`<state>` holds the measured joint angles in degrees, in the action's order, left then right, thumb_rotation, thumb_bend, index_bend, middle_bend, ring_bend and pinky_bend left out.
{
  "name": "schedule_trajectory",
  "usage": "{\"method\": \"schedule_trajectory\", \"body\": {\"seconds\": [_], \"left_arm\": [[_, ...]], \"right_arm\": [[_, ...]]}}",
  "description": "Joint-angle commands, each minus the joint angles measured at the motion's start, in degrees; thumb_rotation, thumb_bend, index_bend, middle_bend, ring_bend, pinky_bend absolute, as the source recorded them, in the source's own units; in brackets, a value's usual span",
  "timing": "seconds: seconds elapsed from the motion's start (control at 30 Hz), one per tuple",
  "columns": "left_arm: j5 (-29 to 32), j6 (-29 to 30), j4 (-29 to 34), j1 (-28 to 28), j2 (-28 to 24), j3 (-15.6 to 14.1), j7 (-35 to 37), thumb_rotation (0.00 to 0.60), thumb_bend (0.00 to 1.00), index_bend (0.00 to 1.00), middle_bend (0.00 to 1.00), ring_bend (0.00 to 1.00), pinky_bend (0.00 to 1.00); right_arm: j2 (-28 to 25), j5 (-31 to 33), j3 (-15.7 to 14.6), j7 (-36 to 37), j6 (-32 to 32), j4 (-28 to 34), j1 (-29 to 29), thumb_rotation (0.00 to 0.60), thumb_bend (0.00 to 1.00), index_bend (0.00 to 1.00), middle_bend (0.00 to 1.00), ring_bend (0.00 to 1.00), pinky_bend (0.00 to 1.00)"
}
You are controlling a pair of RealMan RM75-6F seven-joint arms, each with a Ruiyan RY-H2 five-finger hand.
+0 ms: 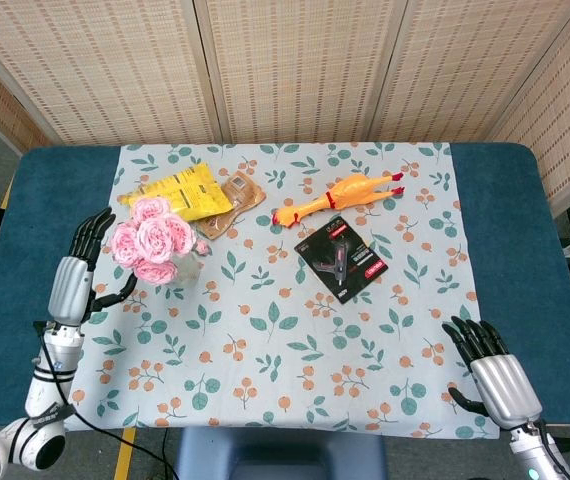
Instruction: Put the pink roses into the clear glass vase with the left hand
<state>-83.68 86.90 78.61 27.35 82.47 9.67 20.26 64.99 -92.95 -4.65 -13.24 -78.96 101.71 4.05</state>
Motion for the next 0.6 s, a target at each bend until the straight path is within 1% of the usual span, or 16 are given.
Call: {"method": "schedule_trajectory", "body": {"seconds": [0.03, 0.13, 0.17, 0.27, 0.37, 0.43, 0.5, 0.53, 0.6], "left_arm": [[-1.0, 1.2, 1.5, -1.9, -1.4, -1.6, -1.5, 0.6, 0.34, 0.0, 0.0, 0.0, 0.02], [-1.1, 2.0, 1.9, -3.3, -2.1, -2.4, -2.4, 0.6, 0.34, 0.0, 0.0, 0.0, 0.02], [-1.0, 4.1, 0.8, -7.4, -3.8, -5.7, -5.8, 0.6, 0.34, 0.0, 0.0, 0.0, 0.02], [-3.2, 7.6, 0.4, -12.7, -6.6, -10.5, -9.2, 0.6, 0.34, 0.0, 0.0, 0.0, 0.03], [-4.4, 10.5, 0.3, -17.3, -8.5, -13.8, -10.6, 0.6, 0.34, 0.0, 0.0, 0.0, 0.03], [-4.4, 10.6, 0.6, -19.2, -9.5, -15.2, -11.2, 0.6, 0.34, 0.0, 0.0, 0.0, 0.03], [-3.8, 9.3, 1.2, -20.3, -10.9, -16.1, -13.4, 0.6, 0.34, 0.0, 0.0, 0.0, 0.03], [-3.9, 8.8, 1.8, -20.4, -11.6, -16.3, -14.7, 0.6, 0.34, 0.0, 0.0, 0.0, 0.03], [-4.0, 9.3, 3.1, -20.8, -12.4, -15.7, -16.5, 0.6, 0.34, 0.0, 0.0, 0.0, 0.03]], "right_arm": [[0.1, -0.1, 0.0, -0.2, 0.0, 0.0, 0.0, 0.6, 0.16, 0.0, 0.0, 0.0, 0.0], [0.1, -0.3, -0.1, -0.5, -0.1, 0.0, -0.1, 0.6, 0.16, 0.0, 0.0, 0.0, 0.0], [0.2, -0.6, -0.3, -0.9, -0.1, 0.0, -0.1, 0.6, 0.16, 0.0, 0.0, 0.0, 0.0], [0.4, -0.4, -0.2, -1.7, -0.3, 0.0, -0.3, 0.6, 0.16, 0.0, 0.0, 0.0, 0.0], [1.0, 0.1, 0.2, -2.4, -0.5, -0.2, -0.4, 0.6, 0.16, 0.0, 0.0, 0.0, 0.0], [1.3, 0.4, 0.4, -2.9, -0.8, -0.3, -0.6, 0.6, 0.16, 0.0, 0.0, 0.0, 0.0], [1.6, 0.6, 0.6, -3.5, -0.9, -0.3, -0.7, 0.6, 0.16, 0.0, 0.0, 0.0, 0.0], [1.7, 0.7, 0.6, -3.7, -1.0, -0.3, -0.7, 0.6, 0.16, 0.0, 0.0, 0.0, 0.0], [2.0, 1.1, 0.8, -4.5, -1.0, -0.3, -0.8, 0.6, 0.16, 0.0, 0.0, 0.0, 0.0]]}}
